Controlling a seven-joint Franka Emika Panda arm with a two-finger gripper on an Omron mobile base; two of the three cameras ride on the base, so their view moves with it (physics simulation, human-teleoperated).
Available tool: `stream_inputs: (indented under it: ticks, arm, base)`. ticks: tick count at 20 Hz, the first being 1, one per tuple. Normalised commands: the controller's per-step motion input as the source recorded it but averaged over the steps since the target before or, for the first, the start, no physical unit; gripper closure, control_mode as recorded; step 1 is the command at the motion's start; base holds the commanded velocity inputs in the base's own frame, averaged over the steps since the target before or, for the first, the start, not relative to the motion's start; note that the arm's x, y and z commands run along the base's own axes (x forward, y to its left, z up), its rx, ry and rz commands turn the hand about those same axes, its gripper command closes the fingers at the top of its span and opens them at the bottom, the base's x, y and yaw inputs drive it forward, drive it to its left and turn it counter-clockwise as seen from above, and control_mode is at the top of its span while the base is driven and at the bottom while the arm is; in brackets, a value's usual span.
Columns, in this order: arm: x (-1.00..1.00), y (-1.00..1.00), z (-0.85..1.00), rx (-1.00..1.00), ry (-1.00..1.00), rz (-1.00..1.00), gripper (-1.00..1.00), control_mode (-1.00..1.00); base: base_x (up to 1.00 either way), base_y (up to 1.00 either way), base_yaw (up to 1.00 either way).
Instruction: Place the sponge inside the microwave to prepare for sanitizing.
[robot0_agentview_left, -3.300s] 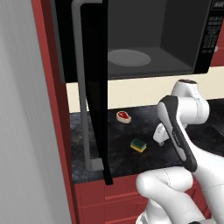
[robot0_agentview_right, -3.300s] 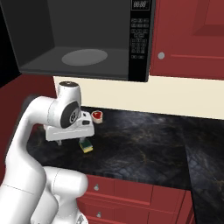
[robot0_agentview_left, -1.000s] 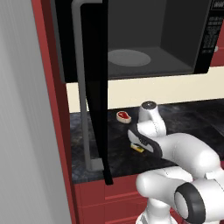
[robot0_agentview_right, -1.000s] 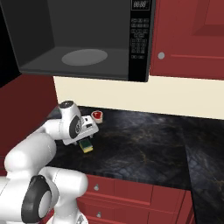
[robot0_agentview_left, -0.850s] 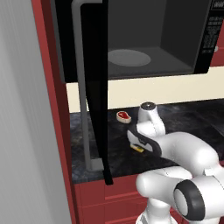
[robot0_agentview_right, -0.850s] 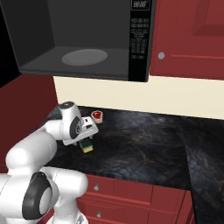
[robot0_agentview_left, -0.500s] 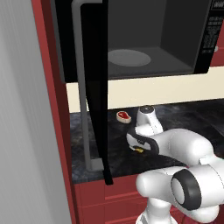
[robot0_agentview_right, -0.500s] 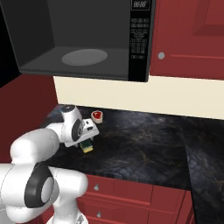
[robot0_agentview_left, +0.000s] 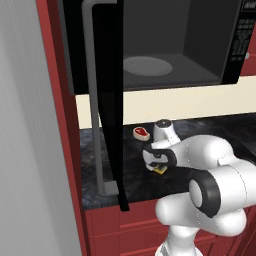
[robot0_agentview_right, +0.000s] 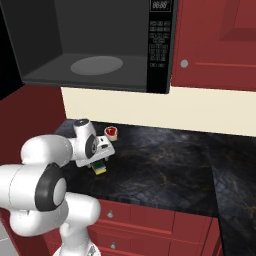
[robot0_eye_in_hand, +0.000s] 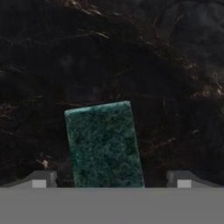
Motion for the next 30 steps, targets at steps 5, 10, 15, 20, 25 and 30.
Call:
stream_inputs:
  ticks: [5, 10, 15, 20, 25, 30]
  arm:
    - [0.01, 0.0, -0.1, 0.0, 0.09, -0.02, -1.0, -1.0]
    - [0.0, 0.0, -0.29, 0.0, 0.08, -0.02, -1.0, -1.0]
    - [0.02, 0.0, -0.32, 0.0, 0.02, -0.01, -1.0, -1.0]
    - [0.01, 0.0, -0.01, 0.0, 0.0, 0.0, -1.0, -1.0]
    - [0.0, 0.0, -0.05, 0.02, 0.0, 0.0, 1.0, -1.0]
    - [-0.01, 0.02, 0.0, 0.0, 0.0, 0.0, 1.0, -1.0]
  base:
    - [0.0, 0.0, 0.0]
    - [0.0, 0.0, 0.0]
    - [0.0, 0.0, 0.0]
    - [0.0, 0.0, 0.0]
    - [0.0, 0.0, 0.0]
    - [0.0, 0.0, 0.0]
